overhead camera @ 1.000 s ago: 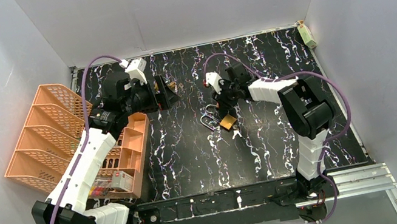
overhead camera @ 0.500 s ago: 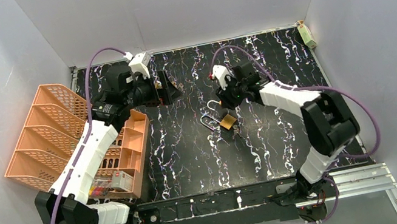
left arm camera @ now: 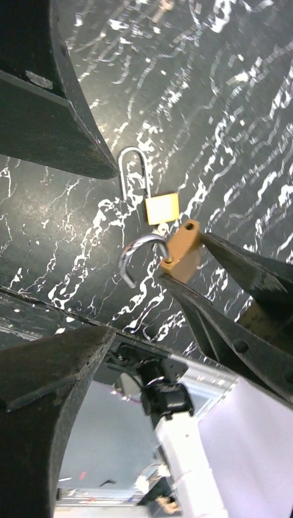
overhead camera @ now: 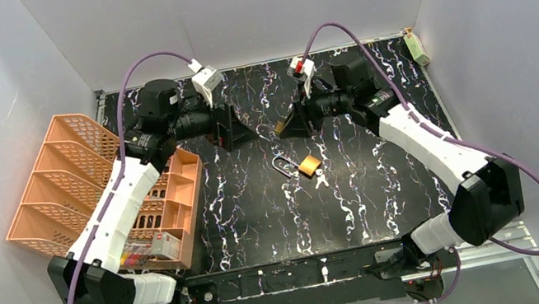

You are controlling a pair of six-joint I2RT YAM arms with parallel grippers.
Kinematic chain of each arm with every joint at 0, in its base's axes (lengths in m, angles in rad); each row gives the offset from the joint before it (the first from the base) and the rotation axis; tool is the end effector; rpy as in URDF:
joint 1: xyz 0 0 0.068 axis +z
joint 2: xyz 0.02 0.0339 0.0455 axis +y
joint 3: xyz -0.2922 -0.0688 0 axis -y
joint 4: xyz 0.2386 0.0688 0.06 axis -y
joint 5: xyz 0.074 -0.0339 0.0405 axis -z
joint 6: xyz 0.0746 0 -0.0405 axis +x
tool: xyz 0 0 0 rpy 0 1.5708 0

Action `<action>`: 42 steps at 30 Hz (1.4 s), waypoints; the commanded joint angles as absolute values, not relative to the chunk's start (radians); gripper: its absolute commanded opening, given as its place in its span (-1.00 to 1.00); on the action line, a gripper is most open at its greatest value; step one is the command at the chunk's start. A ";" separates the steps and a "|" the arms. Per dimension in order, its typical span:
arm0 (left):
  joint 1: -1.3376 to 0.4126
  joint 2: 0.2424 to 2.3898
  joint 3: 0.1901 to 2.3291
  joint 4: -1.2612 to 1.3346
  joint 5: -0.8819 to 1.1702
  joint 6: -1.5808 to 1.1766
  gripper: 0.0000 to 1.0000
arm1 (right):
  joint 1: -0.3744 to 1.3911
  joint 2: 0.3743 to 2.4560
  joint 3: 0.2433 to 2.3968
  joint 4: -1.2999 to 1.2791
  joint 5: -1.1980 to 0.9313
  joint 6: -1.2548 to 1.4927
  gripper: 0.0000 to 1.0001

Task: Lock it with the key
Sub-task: Pick up the lock from the center of the board.

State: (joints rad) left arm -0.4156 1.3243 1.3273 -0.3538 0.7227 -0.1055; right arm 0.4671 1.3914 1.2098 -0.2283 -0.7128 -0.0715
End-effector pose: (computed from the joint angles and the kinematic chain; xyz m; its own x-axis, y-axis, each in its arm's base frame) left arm 0.2629 -0.1700 0.4129 -0.4044 0.0921 -0.9099 0.8331 0.4476 -0.3249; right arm 0.2754 0.1935 0.3650 -0.2923 -0.2080 -0.9334 -0.8994 0.3916 0.1944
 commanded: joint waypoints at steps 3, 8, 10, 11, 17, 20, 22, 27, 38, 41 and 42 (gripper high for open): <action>-0.419 1.429 1.448 -0.423 1.001 -0.034 0.41 | 0.468 1.327 1.318 -0.366 -0.838 -0.067 -1.00; -0.419 1.472 1.464 -0.433 1.035 -0.056 0.40 | 0.467 1.310 1.310 -0.380 -0.813 -0.094 -1.00; -0.419 1.483 1.467 -0.450 1.051 -0.049 0.41 | 0.468 1.318 1.331 -0.388 -0.805 -0.092 -1.00; -0.419 1.486 1.467 -0.454 1.057 -0.049 0.39 | 0.468 1.321 1.342 -0.392 -0.804 -0.093 -1.00; -0.420 1.483 1.465 -0.460 1.069 -0.047 0.07 | 0.468 1.334 1.392 -0.390 -0.820 -0.087 -1.00; -0.424 1.481 1.458 -0.455 1.100 -0.038 0.00 | 0.467 1.339 1.396 -0.390 -0.808 -0.090 -1.00; -0.429 1.476 1.449 -0.440 1.104 -0.038 -0.05 | 0.468 1.346 1.399 -0.391 -0.814 -0.088 -1.00; -0.433 1.460 1.436 -0.393 1.088 -0.053 -0.19 | 0.468 1.340 1.397 -0.380 -0.828 -0.077 -1.00; -0.433 1.430 1.398 -0.286 1.073 -0.121 -1.00 | 0.468 1.337 1.402 -0.393 -0.843 -0.074 -1.00; -0.434 1.430 1.393 -0.268 1.123 -0.133 -1.00 | 0.468 1.337 1.408 -0.394 -0.844 -0.070 -1.00; -0.435 1.428 1.393 -0.267 1.162 -0.124 -1.00 | 0.467 1.340 1.414 -0.397 -0.849 -0.068 -1.00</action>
State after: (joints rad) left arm -0.4290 1.4742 1.3972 -0.3092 1.0611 -0.1158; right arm 0.4667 1.3575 1.3403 -0.4438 -0.8005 -0.0818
